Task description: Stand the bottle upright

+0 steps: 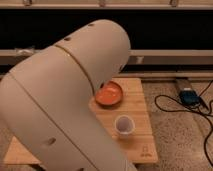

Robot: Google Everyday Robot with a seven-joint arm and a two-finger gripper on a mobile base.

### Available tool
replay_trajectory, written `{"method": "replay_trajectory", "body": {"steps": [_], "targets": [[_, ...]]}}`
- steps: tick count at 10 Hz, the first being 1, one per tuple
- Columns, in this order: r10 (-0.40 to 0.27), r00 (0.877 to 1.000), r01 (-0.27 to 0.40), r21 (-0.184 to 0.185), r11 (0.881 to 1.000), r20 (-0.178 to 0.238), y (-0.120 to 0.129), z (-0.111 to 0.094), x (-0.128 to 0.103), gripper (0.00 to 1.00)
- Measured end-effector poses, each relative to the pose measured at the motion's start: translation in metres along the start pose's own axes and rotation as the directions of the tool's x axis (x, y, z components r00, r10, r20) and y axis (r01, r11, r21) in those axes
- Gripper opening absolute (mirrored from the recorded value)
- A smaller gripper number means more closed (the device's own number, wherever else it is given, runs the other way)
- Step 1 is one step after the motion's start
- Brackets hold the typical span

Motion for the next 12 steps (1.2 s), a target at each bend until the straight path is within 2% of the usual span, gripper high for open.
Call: {"method": "replay_trajectory", "body": {"steps": [2, 3, 4, 8, 12], "targets": [[0.011, 1.000, -0.011, 0.004, 1.000, -0.003, 0.000, 0.001, 0.003, 0.70], [0.016, 1.000, -0.016, 0.007, 1.000, -0.004, -0.001, 0.001, 0.004, 0.77], [0.020, 1.000, -0.020, 0.007, 1.000, -0.007, 0.001, 0.001, 0.006, 0.80], [0.033, 0.999, -0.032, 0.014, 0.999, -0.023, 0.003, -0.001, 0.014, 0.80], [0.040, 0.999, -0.040, 0.015, 0.999, -0.031, 0.005, -0.014, 0.021, 0.80]]}}
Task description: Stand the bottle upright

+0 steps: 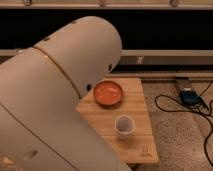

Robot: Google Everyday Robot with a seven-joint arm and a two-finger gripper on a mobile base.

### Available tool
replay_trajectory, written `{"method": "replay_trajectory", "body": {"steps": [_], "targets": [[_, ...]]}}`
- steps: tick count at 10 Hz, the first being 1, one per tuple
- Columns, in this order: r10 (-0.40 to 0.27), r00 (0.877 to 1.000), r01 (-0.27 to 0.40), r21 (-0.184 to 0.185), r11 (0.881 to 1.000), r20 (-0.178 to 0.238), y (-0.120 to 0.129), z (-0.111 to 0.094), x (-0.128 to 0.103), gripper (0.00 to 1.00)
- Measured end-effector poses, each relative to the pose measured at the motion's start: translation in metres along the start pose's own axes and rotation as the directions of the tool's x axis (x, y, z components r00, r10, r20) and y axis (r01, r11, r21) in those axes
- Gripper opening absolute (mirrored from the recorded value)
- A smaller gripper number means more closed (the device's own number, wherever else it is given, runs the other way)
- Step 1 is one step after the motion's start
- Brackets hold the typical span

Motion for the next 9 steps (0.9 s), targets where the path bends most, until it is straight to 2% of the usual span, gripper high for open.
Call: {"method": "replay_trajectory", "body": {"steps": [1, 3, 5, 6, 9], "targets": [[-0.004, 1.000, 0.004, -0.008, 1.000, 0.003, -0.001, -0.004, -0.001, 0.80], [-0.014, 1.000, 0.014, -0.070, 0.997, 0.009, 0.000, -0.014, -0.006, 0.80], [-0.007, 0.999, 0.011, -0.095, 0.995, 0.044, -0.006, -0.035, -0.023, 0.80], [-0.004, 0.998, 0.011, -0.104, 0.995, 0.070, -0.007, -0.049, -0.036, 0.80], [0.012, 0.992, 0.000, -0.098, 0.995, 0.127, -0.020, -0.085, -0.064, 0.80]]}}
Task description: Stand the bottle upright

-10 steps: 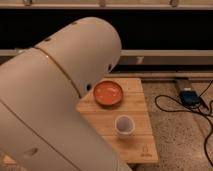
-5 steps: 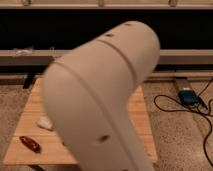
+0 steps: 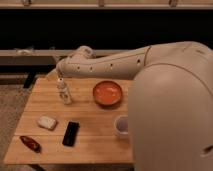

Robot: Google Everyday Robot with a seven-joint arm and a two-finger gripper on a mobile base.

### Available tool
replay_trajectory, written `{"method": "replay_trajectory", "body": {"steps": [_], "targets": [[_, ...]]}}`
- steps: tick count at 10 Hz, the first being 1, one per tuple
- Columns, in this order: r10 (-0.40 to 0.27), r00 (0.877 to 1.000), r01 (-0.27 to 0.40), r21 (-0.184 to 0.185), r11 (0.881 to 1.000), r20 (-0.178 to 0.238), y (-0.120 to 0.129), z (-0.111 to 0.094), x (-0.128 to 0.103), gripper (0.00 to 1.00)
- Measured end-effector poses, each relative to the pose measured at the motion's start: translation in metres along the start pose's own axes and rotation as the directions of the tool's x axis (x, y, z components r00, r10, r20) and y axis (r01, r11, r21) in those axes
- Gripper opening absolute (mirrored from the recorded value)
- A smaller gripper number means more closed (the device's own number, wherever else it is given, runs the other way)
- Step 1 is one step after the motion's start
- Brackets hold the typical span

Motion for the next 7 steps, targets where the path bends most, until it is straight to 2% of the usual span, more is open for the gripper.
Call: {"method": "replay_trajectory", "body": {"steps": [2, 7], "targets": [[0.004, 1.000, -0.004, 0.003, 1.000, 0.011, -0.0027, -0.0065, -0.0051, 0.80], [0.001, 1.000, -0.001, -0.001, 1.000, 0.011, 0.0007, -0.0053, -0.0059, 0.80]]}}
